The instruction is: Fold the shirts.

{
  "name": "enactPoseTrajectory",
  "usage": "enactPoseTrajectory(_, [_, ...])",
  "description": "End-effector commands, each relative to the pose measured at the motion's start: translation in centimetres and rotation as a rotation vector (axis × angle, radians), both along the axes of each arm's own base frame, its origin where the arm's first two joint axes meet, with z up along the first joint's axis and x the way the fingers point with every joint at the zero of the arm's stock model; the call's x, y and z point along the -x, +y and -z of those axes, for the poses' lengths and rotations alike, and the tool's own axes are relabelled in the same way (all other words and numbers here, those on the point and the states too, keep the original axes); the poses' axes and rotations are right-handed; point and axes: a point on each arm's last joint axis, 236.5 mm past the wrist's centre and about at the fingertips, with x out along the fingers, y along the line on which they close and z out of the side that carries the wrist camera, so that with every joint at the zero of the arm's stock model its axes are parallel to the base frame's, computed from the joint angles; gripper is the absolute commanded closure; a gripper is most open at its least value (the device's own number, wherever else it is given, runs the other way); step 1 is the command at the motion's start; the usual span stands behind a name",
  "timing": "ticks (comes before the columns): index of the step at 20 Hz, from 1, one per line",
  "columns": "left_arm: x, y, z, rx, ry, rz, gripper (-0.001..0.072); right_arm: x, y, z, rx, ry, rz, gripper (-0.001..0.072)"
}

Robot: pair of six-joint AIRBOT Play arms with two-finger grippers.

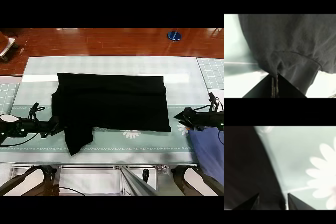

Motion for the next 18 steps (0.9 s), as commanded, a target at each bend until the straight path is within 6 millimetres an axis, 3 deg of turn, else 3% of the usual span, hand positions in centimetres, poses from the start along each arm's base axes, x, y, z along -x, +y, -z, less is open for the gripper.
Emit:
enactPoseTrajectory(1, [0.0, -0.2, 0.1, -0.003, -0.004, 0.012, 0.0691, 2.7, 0.4, 1.3, -0.013, 0.117, -0.033, 0.0301])
enactPoseTrajectory(7, [-0.1, -0.2, 0.2, -0.005, -0.005, 0.01, 0.0691, 4.9, 4.2, 3.8, -0.091, 0.231, -0.127, 0.0301])
enactPoseTrajectory(14, [-0.1, -0.1, 0.2, -0.007, -0.007, 0.009, 0.0691, 0.1, 4.8, 4.1, -0.147, 0.116, 0.03, 0.0312])
enactPoseTrajectory(15, [-0.2, -0.1, 0.1, -0.009, -0.011, 0.008, 0.0691, -0.1, 5.0, 3.9, -0.161, 0.109, 0.04, 0.0356])
enactPoseTrajectory(18, [-1.4, 0.4, -0.5, -0.023, -0.042, 0.004, 0.0691, -0.2, 6.4, 3.7, -0.165, 0.09, -0.028, 0.0585])
